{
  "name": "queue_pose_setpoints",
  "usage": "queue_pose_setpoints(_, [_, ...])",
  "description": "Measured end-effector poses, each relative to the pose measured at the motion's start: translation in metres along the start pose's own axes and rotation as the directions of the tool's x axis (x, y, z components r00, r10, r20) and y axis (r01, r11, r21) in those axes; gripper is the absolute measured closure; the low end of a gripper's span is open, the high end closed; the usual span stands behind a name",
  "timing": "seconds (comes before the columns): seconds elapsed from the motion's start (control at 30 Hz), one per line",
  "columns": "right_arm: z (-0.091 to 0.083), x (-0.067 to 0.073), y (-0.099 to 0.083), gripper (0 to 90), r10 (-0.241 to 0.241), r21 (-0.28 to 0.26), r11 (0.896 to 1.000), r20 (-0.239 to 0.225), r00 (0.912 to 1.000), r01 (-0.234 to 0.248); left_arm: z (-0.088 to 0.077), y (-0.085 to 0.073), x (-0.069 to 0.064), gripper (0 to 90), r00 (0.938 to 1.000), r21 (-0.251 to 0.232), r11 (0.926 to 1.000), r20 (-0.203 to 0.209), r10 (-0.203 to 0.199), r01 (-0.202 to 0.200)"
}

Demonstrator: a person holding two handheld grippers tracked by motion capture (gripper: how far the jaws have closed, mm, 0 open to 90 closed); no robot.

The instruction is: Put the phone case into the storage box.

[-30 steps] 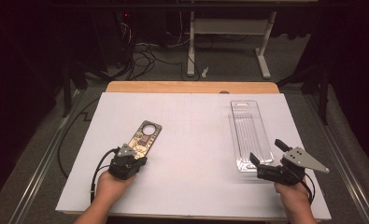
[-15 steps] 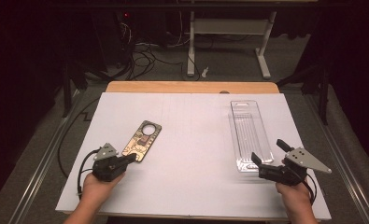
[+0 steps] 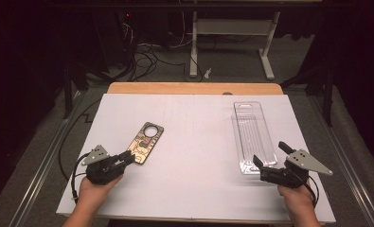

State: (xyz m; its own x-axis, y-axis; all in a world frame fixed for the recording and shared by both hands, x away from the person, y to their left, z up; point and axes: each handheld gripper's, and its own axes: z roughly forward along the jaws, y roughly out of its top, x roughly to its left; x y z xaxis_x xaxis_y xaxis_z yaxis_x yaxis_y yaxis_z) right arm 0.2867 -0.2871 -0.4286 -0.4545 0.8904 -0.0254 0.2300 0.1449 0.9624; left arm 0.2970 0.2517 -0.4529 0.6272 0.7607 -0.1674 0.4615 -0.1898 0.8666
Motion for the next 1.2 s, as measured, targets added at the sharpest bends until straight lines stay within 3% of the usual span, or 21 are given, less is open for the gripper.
queue_pose_setpoints(0.23, [-0.0009,-0.0003,0.0006,0.2,-0.001,-0.006,1.0,0.003,1.0,0.001,-0.0009,-0.0006,0.0001,39.9,0.9984,-0.014,0.9999,-0.056,0.0,0.0])
queue_pose_setpoints(0.47, [-0.0009,-0.0004,0.0006,0.2,-0.006,-0.006,1.0,0.001,1.0,0.006,-0.0018,0.0006,0.0003,26.9,0.9977,-0.024,0.9996,-0.067,-0.015,0.013])
queue_pose_setpoints(0.57, [-0.0006,-0.0003,0.0008,0.2,-0.007,-0.004,1.0,0.002,1.0,0.007,-0.001,0.0006,-0.0009,24.2,0.9963,-0.014,0.9998,-0.085,0.015,-0.017])
queue_pose_setpoints(0.8, [-0.0012,-0.0005,0.0013,0.2,-0.011,-0.008,1.0,0.002,0.9999,0.011,0.0011,0.0016,-0.001,13.2,0.9983,0.001,1.0,-0.058,0.004,-0.004])
queue_pose_setpoints(0.97, [-0.001,-0.0007,0.0012,0.2,-0.008,-0.006,1.0,0.004,1.0,0.008,0.0031,0.0025,-0.0013,0.2,0.9979,0.012,0.9999,-0.065,-0.007,0.008])
queue_pose_setpoints(1.2, [-0.001,-0.0005,0.0013,0.2,-0.008,-0.007,1.0,0.004,1.0,0.008,0.0029,0.0029,-0.0019,0.2,0.9973,0.011,0.9999,-0.073,-0.005,0.005])
